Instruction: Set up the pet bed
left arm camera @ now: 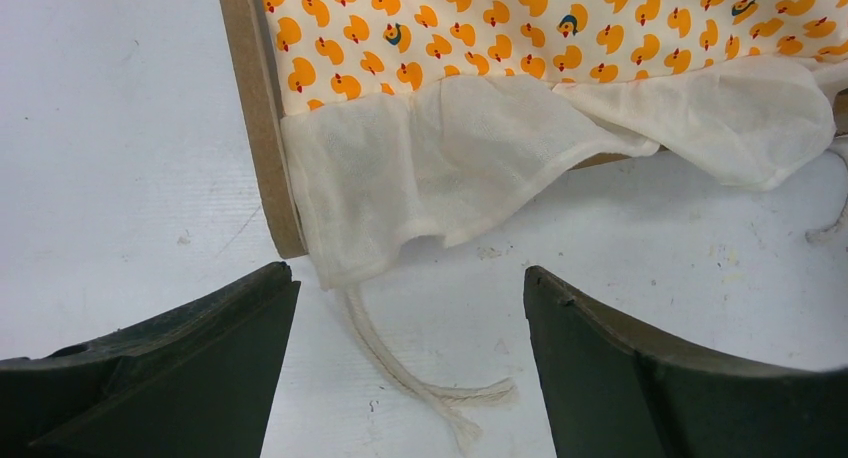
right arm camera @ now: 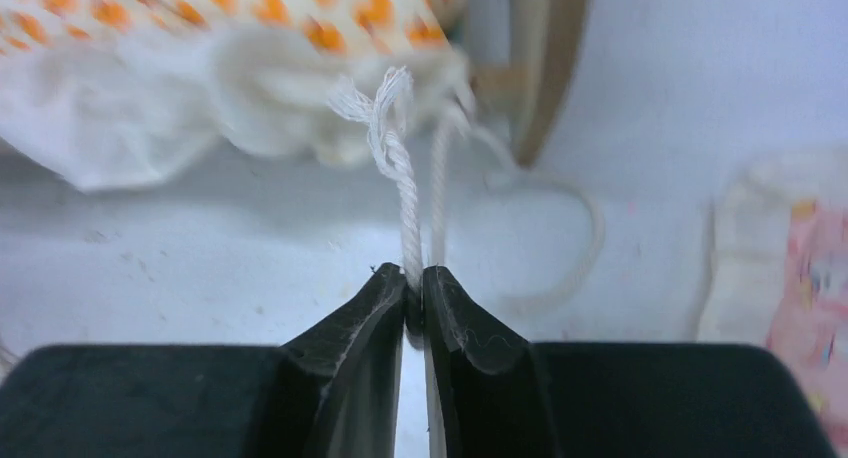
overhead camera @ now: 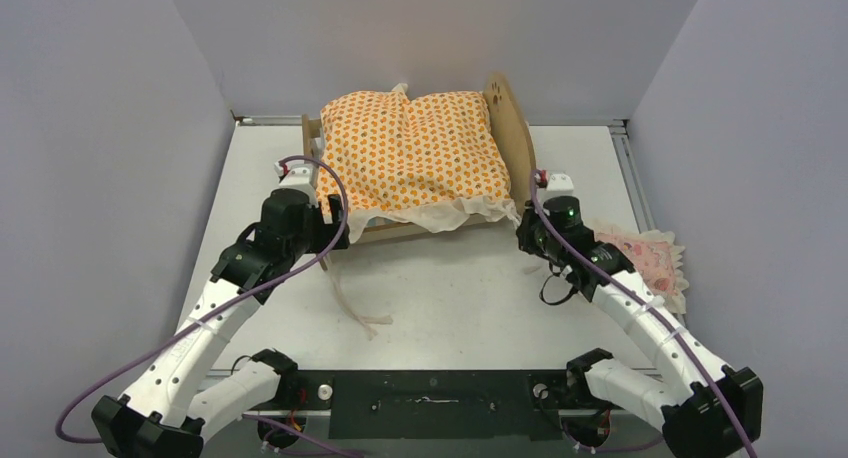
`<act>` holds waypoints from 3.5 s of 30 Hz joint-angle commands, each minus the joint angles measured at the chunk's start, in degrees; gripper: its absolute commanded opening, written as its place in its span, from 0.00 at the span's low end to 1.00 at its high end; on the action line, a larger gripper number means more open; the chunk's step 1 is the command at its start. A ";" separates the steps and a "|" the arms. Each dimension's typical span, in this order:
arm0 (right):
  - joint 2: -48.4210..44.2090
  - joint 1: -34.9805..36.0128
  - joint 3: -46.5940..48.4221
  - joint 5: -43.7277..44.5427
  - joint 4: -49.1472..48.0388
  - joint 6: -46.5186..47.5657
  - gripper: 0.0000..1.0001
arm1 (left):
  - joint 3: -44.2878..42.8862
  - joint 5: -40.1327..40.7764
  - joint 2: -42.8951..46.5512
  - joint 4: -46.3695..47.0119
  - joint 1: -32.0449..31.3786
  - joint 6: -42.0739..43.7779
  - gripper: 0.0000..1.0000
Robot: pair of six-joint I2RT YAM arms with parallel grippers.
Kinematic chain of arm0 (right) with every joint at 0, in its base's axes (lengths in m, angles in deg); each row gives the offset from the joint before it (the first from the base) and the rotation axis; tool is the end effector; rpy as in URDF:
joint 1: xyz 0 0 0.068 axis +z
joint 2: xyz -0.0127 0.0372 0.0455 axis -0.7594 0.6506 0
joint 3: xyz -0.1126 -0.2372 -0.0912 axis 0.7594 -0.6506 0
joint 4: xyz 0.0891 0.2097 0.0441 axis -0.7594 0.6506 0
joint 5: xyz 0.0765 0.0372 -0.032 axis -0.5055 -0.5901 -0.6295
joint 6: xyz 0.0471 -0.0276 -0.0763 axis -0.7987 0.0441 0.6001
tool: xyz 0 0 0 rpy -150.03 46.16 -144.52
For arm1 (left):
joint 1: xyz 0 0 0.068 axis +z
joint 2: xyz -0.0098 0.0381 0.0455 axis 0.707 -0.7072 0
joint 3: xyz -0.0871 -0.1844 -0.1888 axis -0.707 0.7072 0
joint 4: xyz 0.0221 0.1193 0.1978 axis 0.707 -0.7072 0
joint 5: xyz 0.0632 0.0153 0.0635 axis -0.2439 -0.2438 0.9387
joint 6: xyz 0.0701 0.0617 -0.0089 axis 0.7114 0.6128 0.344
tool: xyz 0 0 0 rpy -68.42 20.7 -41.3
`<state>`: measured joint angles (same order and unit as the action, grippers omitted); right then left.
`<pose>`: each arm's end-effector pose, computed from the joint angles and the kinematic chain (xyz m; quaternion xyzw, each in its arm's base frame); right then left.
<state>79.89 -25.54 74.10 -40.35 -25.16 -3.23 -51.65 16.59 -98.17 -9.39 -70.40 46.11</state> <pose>0.2201 0.0988 0.2857 -0.0660 0.8705 0.1716 0.4566 0.1884 -0.0692 0.3024 -0.0333 0.8854 -0.0977 0.4533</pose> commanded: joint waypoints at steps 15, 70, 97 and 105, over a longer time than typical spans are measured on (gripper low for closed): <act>0.90 0.11 -3.72 2.73 -3.86 -27.05 0.50 | -3.87 -7.94 -5.02 6.86 -1.51 2.83 0.81; 9.26 -17.05 1.90 -1.96 -3.45 -18.72 0.05 | -3.30 1.10 -18.60 18.20 -11.29 32.56 0.00; 10.08 -24.24 11.60 -10.03 0.75 -6.15 0.64 | -0.10 -5.98 6.29 6.48 -9.28 10.77 0.75; 15.15 -15.88 14.82 -2.60 -5.01 0.71 0.64 | -8.01 6.00 -2.93 0.69 1.98 3.96 0.78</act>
<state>92.88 -43.44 86.45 -47.85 -24.73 -7.45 -58.44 16.50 -96.99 -5.68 -73.42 55.09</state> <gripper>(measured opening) 0.667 0.777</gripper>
